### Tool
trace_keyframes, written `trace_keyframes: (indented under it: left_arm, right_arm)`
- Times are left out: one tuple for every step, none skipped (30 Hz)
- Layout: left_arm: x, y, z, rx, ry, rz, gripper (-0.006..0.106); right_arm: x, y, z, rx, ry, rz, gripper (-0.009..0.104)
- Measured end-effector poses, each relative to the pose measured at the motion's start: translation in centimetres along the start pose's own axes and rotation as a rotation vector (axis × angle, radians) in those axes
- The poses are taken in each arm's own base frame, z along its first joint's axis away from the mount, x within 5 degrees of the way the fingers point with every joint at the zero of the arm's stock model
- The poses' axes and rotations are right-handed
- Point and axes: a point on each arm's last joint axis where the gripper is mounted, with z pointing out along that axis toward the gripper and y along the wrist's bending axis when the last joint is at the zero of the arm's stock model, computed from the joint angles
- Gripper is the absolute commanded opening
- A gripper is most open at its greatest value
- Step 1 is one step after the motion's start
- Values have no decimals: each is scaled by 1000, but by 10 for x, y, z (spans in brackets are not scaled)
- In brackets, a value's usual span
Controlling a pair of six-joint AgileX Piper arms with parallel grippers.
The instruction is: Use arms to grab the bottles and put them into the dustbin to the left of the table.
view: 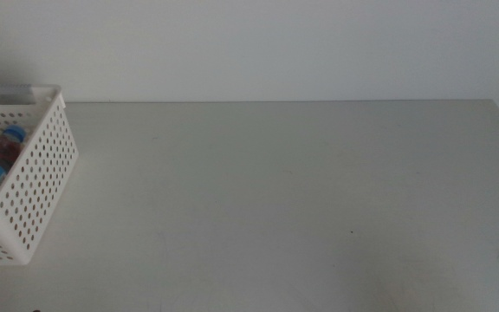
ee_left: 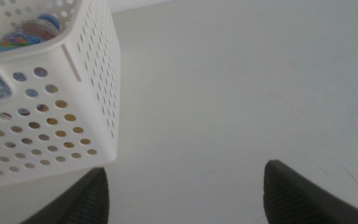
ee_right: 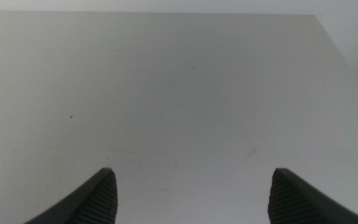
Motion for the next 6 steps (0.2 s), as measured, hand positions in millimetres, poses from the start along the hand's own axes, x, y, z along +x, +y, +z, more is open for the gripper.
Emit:
trace_keyframes:
  left_arm:
    - [0, 0, 0, 0, 0, 0, 82]
    - [0, 0, 0, 0, 0, 0, 82]
    - [0, 0, 0, 0, 0, 0, 82]
    - [0, 0, 0, 0, 0, 0, 82]
    - [0, 0, 0, 0, 0, 0, 82]
    - [0, 0, 0, 0, 0, 0, 82]
  right_arm:
    - [1, 0, 0, 4, 10, -5, 62]
    - [2, -1, 0, 7, 20, -7, 62]
    - [2, -1, 0, 10, 27, -8, 62]
    - [3, -1, 0, 12, 32, -10, 62]
    - [3, -1, 0, 12, 32, -12, 62]
    - [3, -1, 0, 13, 32, -14, 62]
